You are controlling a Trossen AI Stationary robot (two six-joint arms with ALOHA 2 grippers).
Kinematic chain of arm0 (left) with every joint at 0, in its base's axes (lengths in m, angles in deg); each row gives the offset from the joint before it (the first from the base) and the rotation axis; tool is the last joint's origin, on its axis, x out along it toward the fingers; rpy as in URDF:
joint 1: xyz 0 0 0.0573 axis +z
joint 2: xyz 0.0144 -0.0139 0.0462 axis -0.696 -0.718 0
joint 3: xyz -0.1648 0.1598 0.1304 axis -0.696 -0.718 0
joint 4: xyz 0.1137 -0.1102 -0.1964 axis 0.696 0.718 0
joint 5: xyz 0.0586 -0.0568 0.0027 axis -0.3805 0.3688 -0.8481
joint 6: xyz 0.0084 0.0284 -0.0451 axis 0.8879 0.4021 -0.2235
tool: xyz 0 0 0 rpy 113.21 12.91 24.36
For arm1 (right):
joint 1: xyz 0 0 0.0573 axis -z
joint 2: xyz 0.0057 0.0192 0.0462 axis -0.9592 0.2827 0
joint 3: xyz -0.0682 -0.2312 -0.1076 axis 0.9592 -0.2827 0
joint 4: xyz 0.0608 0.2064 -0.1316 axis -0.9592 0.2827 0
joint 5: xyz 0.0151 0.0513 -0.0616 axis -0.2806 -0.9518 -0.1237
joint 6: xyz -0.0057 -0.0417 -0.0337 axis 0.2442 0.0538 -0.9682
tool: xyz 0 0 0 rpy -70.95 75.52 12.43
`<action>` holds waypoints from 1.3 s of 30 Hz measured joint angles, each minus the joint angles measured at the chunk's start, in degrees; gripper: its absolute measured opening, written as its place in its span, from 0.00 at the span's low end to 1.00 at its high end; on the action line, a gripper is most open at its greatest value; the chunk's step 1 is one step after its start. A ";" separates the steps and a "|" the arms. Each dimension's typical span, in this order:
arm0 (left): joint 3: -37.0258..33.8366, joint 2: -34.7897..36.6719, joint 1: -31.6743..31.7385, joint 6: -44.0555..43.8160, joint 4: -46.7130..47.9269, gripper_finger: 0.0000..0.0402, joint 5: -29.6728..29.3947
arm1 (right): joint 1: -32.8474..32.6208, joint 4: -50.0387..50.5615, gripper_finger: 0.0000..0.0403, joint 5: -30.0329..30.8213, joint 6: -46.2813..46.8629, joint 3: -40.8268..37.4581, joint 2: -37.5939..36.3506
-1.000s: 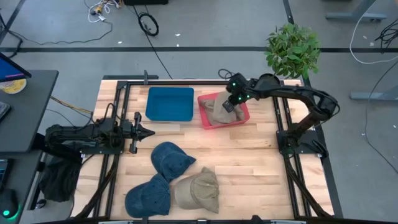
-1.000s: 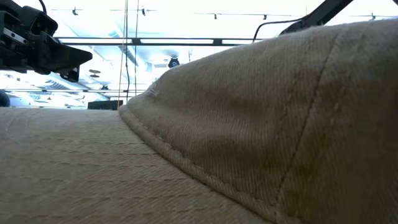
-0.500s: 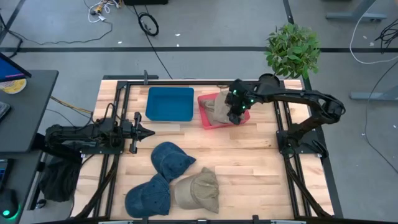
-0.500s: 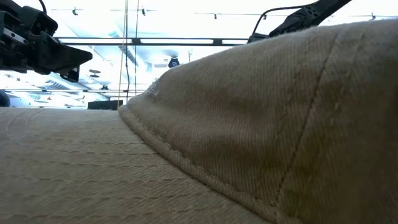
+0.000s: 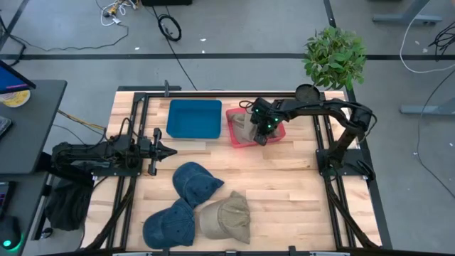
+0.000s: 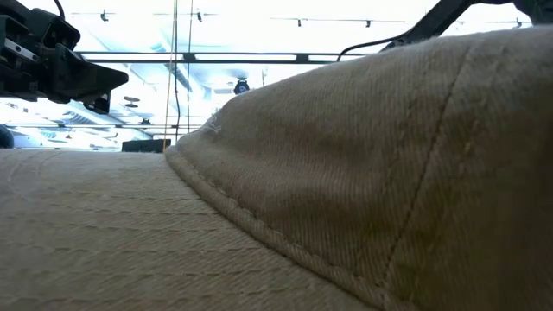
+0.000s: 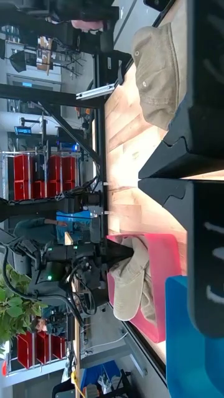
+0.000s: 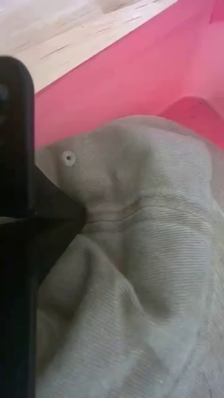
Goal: Pick & Place hat
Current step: Put the top brown cap into the pink bin, then put the brown cap into the pink bin
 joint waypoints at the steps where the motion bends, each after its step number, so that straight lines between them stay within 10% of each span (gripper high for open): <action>1: 0.00 0.00 -0.01 0.00 0.00 0.01 0.01 | 0.00 0.01 0.00 0.00 0.36 -0.05 -0.59; 25: -0.02 0.00 -0.01 0.00 0.00 0.01 0.01 | -4.26 -9.03 0.00 -12.15 15.22 -0.44 -19.13; 39: 0.00 0.00 0.01 0.00 0.00 0.01 -0.01 | -23.52 -11.08 0.00 0.05 34.98 -0.36 -18.71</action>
